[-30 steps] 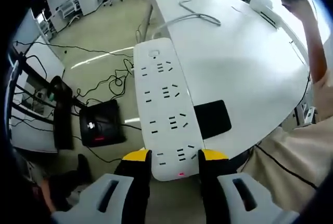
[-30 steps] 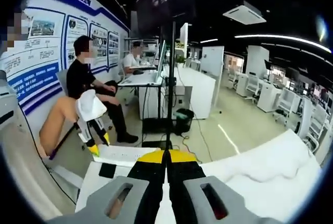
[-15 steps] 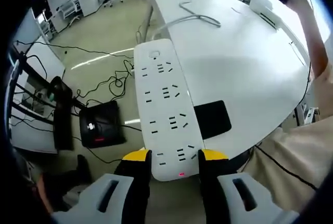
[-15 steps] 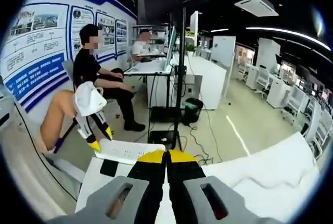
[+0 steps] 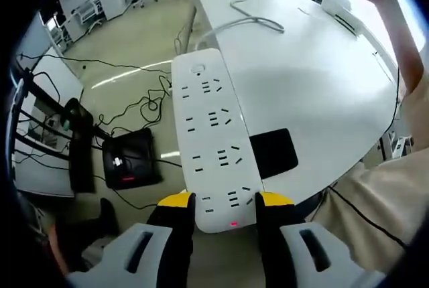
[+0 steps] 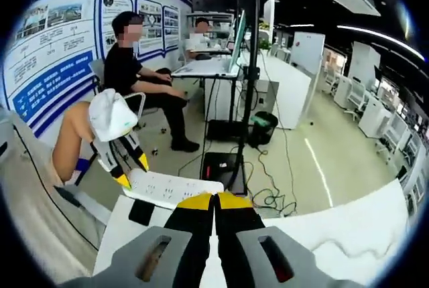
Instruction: Pick up the power strip scattered on the table, fix it on the side mounting bracket of the table, and press the switch
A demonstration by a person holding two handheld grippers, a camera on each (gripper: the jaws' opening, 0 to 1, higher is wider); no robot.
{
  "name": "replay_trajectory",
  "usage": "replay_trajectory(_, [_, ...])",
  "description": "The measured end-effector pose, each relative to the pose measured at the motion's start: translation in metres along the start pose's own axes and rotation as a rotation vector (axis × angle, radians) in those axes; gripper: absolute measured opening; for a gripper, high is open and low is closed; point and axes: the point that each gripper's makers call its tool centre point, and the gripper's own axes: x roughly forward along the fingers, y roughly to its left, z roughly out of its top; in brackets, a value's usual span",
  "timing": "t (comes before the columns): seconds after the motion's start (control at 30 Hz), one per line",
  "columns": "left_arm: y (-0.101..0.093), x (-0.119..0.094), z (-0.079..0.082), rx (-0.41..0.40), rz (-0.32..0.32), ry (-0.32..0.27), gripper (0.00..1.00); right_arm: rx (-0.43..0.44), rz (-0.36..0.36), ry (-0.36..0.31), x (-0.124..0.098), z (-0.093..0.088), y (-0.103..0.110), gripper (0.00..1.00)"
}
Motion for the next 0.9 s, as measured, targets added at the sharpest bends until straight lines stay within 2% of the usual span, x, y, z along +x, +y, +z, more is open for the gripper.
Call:
replay_trajectory(0.4, [0.0,0.0,0.0,0.006,-0.002,-0.001,0.4,-0.026,0.054,0.057,0.034,0.009,0.002,0.0])
replay_trajectory(0.9, [0.001,0.001,0.002,0.013,-0.004,0.001,0.4,-0.033,0.087,0.15,0.067,-0.004,0.001,0.0])
